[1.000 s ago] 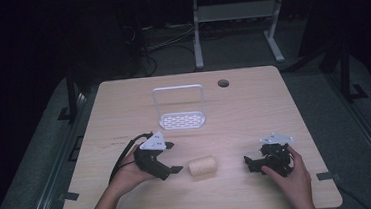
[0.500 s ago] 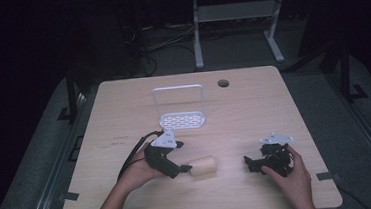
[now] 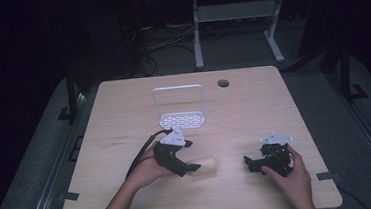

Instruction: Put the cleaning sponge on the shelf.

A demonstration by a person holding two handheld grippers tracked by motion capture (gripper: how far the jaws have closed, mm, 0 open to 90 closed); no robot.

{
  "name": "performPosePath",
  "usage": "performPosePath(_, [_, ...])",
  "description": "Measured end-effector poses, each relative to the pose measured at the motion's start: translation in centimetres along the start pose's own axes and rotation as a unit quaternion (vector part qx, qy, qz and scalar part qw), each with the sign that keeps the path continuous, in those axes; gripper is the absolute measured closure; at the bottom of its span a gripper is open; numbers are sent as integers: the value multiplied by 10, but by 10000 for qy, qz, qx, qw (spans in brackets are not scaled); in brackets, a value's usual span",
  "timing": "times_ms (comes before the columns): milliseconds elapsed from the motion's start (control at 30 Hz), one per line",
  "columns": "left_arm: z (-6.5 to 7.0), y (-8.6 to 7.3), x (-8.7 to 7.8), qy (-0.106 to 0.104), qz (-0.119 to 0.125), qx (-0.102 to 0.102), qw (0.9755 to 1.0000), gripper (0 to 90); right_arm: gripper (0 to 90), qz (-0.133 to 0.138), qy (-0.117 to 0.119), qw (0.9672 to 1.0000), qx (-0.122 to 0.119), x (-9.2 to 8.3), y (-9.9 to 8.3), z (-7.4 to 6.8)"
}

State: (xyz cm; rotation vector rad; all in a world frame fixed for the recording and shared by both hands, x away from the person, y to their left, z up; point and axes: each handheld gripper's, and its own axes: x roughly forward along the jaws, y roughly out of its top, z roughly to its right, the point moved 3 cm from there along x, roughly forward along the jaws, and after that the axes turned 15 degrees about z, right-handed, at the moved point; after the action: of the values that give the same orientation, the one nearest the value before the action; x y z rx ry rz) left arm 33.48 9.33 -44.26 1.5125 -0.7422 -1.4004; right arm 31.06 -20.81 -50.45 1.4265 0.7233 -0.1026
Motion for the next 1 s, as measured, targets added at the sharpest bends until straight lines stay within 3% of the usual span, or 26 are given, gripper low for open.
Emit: performPosePath(1000, [12, -16, 44, -237, -499, 190, 9983, 140, 5, -3, 0, 10000, -4, 0, 0, 0])
